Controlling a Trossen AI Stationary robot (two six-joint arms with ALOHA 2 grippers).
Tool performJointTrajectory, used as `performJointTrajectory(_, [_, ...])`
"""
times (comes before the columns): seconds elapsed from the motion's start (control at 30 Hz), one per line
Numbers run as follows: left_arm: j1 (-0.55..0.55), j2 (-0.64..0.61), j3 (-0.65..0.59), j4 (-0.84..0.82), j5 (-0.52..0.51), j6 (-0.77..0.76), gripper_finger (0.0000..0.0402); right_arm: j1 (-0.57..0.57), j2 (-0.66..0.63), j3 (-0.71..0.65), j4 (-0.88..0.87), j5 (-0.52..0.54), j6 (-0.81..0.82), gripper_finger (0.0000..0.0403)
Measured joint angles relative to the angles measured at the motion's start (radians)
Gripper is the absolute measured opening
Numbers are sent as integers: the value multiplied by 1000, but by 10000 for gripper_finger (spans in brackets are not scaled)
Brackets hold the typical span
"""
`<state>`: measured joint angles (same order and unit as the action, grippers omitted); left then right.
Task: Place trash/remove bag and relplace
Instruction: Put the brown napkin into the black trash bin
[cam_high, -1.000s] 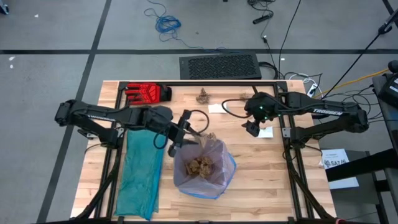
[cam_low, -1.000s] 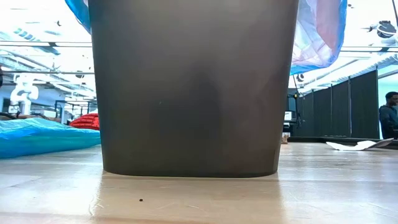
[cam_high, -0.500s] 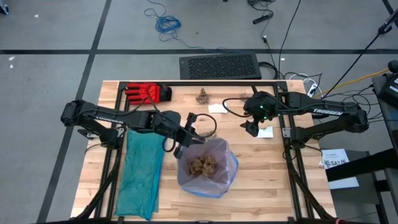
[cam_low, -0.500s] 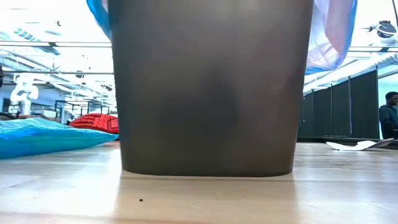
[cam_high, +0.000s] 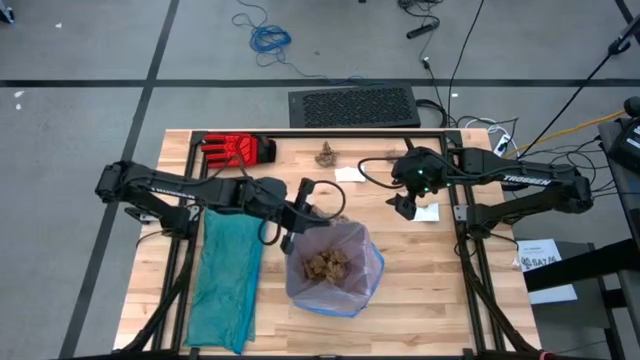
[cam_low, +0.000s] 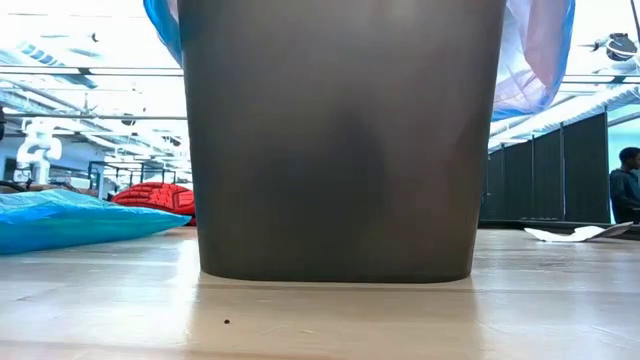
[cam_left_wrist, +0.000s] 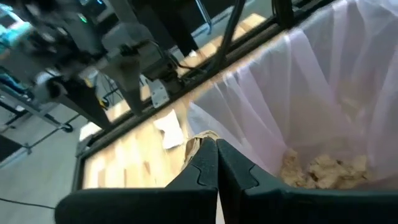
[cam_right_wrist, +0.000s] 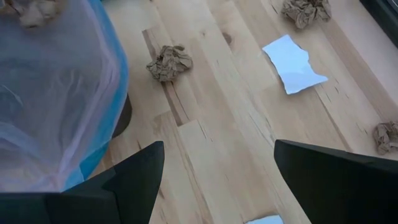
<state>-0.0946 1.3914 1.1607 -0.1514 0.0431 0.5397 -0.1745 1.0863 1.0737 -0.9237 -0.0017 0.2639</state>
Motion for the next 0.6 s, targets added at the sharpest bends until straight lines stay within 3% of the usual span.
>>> performJointTrajectory(0.33, [-8, -9, 131, -86, -15, 43, 0, 0, 0, 0, -1, 0, -18, 297])
performJointTrajectory(0.53, [-85, -14, 238, -217, -10, 24, 0, 0, 0, 0, -10, -2, -26, 297])
performJointTrajectory(0.6, [-114, -14, 274, -271, 36, -22, 0, 1, 0, 0, -21, -5, -26, 297])
